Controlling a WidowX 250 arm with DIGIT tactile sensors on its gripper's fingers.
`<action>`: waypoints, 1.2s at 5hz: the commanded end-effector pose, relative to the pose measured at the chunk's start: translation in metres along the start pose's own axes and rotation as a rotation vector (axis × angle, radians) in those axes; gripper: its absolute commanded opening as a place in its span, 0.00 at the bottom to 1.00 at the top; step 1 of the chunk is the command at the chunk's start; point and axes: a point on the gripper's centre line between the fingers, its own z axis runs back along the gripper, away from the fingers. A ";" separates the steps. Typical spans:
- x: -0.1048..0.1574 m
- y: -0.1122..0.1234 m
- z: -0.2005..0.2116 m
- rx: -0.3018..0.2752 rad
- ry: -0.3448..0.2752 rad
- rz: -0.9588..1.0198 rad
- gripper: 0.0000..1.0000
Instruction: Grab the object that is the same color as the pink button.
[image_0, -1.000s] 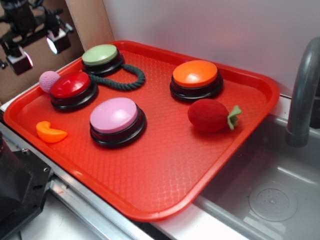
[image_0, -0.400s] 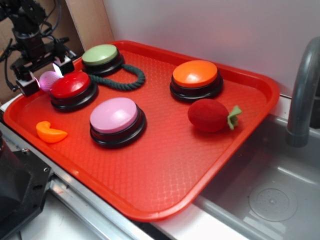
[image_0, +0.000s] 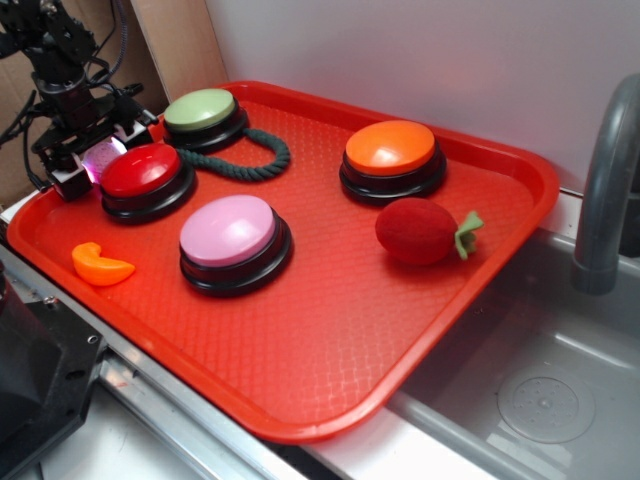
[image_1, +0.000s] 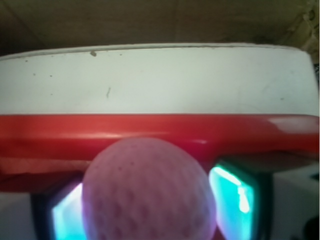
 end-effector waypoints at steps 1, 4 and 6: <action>0.012 0.007 0.045 -0.078 -0.029 -0.126 0.07; -0.030 -0.036 0.141 -0.219 0.080 -0.603 0.00; -0.090 -0.061 0.169 -0.295 0.223 -1.037 0.00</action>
